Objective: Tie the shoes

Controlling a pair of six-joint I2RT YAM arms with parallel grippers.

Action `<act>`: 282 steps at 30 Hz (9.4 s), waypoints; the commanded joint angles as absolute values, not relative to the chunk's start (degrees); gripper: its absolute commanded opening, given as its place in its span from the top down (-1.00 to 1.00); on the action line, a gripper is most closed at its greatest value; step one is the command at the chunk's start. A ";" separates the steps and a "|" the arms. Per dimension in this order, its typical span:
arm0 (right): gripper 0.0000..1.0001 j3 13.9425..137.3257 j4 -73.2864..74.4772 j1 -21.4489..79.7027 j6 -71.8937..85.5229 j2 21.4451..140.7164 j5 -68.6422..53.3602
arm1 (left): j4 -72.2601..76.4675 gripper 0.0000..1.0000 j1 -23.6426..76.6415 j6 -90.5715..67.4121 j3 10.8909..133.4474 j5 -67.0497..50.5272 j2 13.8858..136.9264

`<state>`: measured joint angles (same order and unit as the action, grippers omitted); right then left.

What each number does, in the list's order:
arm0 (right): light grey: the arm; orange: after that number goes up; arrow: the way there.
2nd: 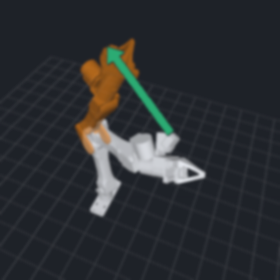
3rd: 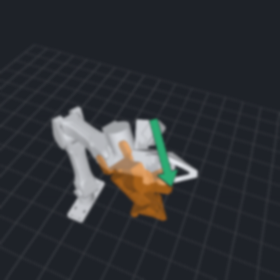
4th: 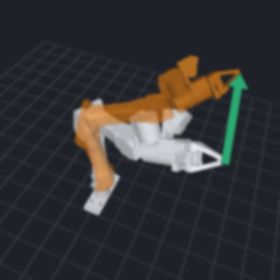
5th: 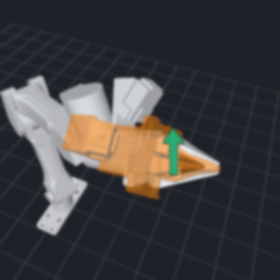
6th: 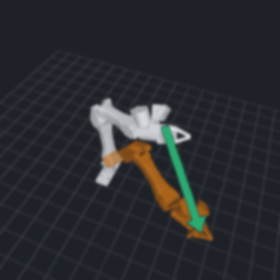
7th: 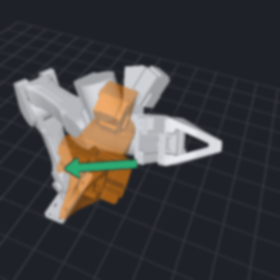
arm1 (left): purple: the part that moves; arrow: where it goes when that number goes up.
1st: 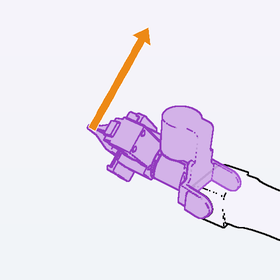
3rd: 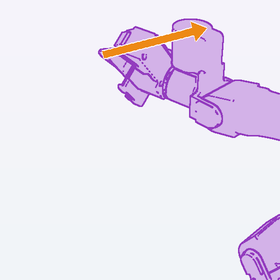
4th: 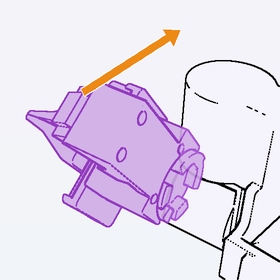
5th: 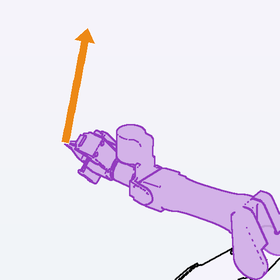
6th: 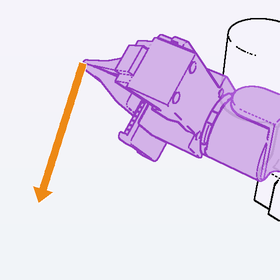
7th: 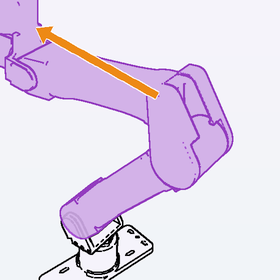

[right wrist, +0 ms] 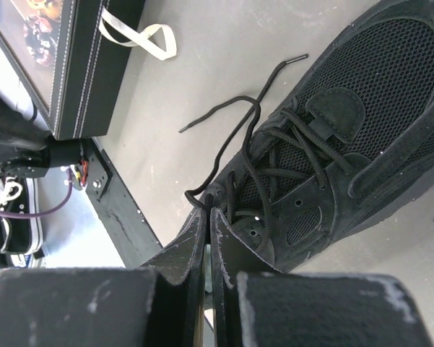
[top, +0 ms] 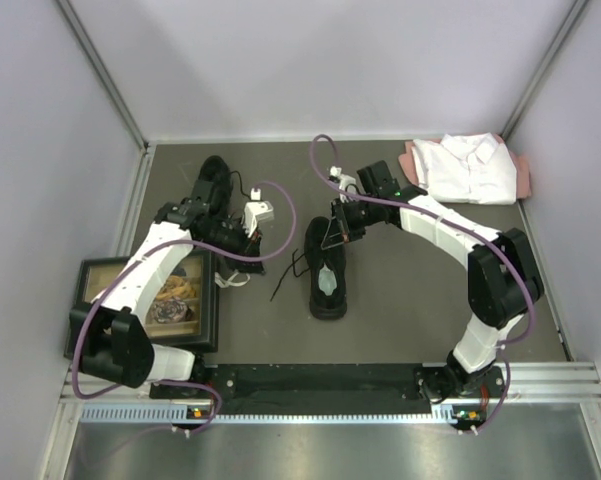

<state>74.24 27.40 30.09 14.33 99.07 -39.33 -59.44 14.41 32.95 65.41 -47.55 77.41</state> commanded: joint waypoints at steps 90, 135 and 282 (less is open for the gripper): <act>1.00 75.85 23.29 29.00 13.54 96.68 -43.77 | -8.99 1.00 44.30 10.54 72.42 -46.86 99.05; 1.00 73.39 21.62 28.21 15.91 94.04 -50.18 | -5.89 -0.08 28.39 8.88 56.07 -48.52 82.00; 1.00 57.22 21.71 30.85 6.15 78.58 -33.22 | 3.33 -0.12 37.61 17.31 44.03 -36.48 66.09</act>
<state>55.81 24.88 30.63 3.44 81.82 -33.63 -5.17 35.03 17.54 44.56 -40.51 65.30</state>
